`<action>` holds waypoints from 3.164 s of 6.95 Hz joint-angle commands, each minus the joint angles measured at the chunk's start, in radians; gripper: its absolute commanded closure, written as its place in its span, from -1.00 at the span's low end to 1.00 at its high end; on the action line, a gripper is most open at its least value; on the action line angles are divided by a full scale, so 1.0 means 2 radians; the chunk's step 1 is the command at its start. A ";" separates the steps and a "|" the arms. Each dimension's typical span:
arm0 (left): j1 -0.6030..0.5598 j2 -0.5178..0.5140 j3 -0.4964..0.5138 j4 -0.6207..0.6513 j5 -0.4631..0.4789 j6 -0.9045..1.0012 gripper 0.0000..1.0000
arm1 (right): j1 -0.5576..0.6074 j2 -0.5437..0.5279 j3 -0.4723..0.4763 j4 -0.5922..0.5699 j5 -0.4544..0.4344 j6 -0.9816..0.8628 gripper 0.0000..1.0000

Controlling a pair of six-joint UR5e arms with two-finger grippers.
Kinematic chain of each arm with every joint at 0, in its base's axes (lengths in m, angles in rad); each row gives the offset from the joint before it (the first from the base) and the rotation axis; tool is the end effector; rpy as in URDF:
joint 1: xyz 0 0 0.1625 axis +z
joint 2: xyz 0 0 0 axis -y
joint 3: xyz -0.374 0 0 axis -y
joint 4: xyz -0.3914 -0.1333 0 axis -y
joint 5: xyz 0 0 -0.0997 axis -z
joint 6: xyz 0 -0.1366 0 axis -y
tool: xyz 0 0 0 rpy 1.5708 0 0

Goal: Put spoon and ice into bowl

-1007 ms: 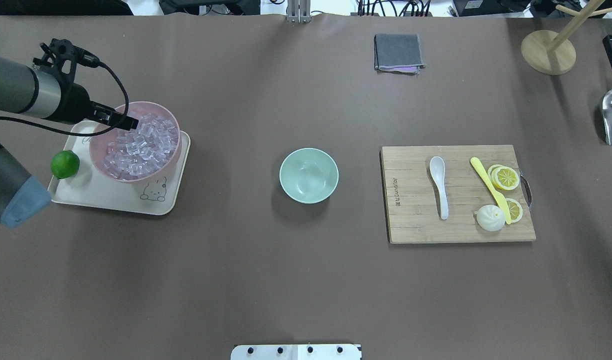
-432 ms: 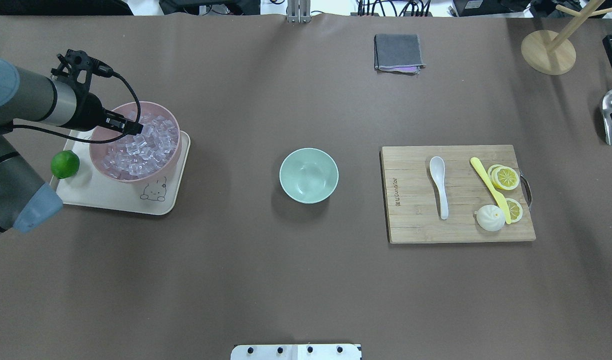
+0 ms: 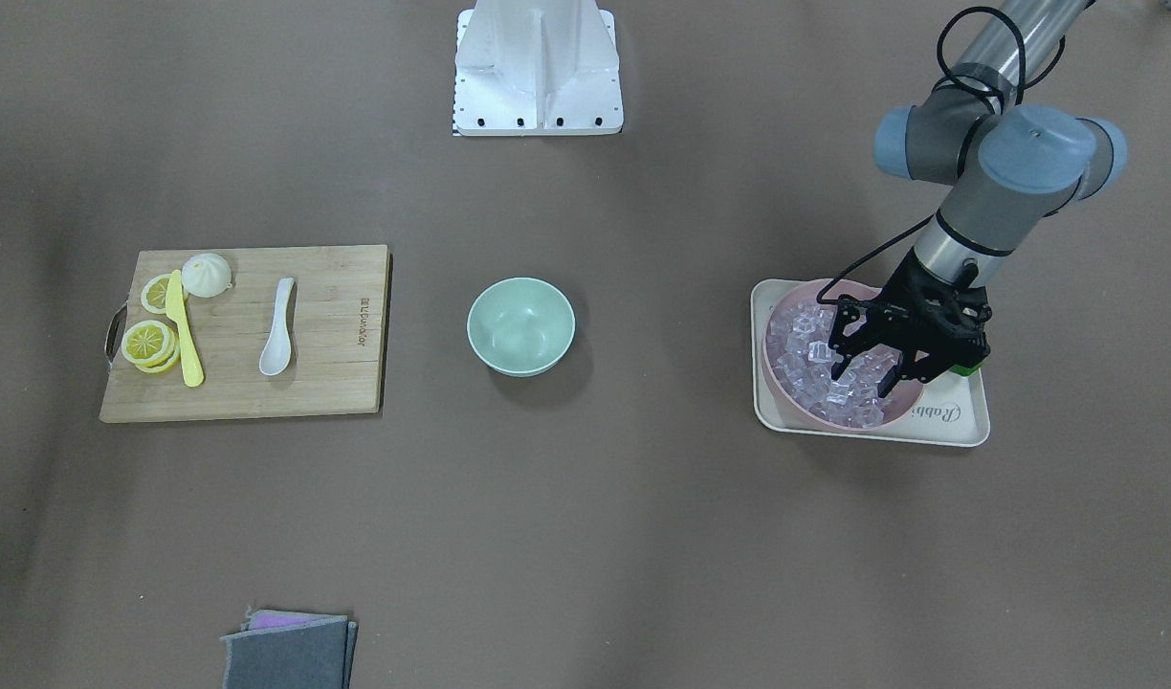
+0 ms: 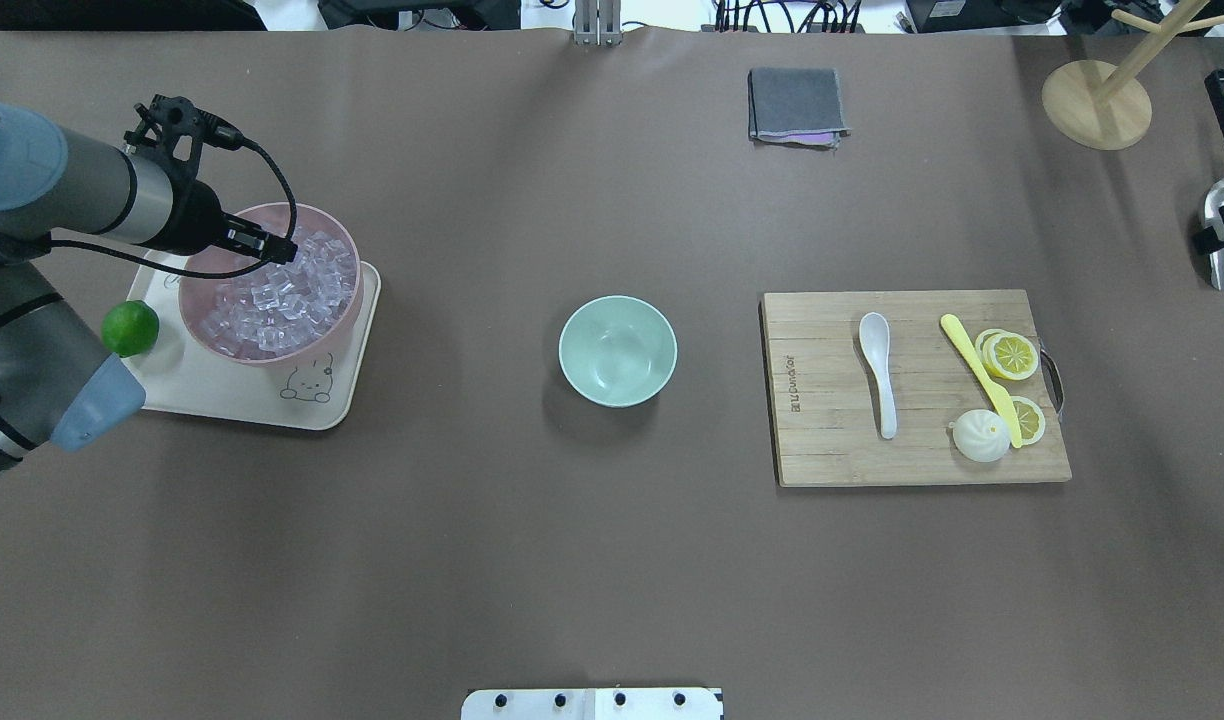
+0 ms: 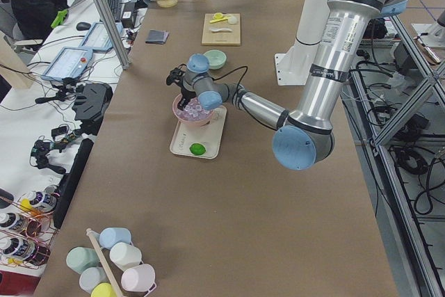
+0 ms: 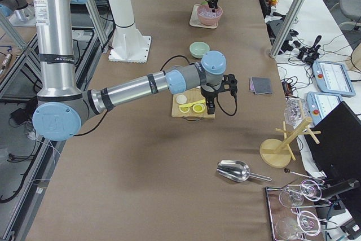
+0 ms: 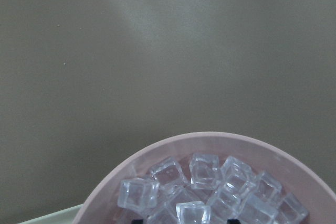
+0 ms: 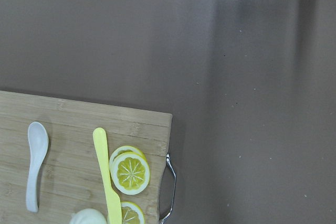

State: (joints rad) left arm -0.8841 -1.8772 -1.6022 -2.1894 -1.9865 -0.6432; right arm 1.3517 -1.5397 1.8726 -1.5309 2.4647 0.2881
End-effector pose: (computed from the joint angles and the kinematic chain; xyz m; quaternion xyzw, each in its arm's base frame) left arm 0.3464 -0.5458 0.3799 0.2413 0.4220 0.1138 0.8664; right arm -0.0837 -0.4993 0.4518 0.0552 -0.4531 -0.0495 0.8884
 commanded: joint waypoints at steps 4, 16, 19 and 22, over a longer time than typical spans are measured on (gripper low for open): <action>0.018 -0.003 0.010 0.001 0.002 -0.017 -0.24 | -0.022 0.018 -0.001 0.000 -0.005 0.020 -1.00; -0.005 0.004 -0.036 0.006 -0.006 -0.023 1.00 | -0.072 0.050 0.007 0.011 -0.039 0.125 -1.00; -0.008 0.001 -0.057 0.007 -0.014 -0.049 1.00 | -0.127 0.043 0.009 0.080 -0.063 0.228 -1.00; 0.000 -0.067 -0.071 0.007 -0.012 -0.185 1.00 | -0.229 0.049 0.009 0.137 -0.150 0.377 -1.00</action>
State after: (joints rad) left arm -0.8924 -1.9403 -1.7455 -2.1753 -2.0131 -0.8929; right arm 0.9672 -1.4504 1.8892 -1.2860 2.2186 0.9315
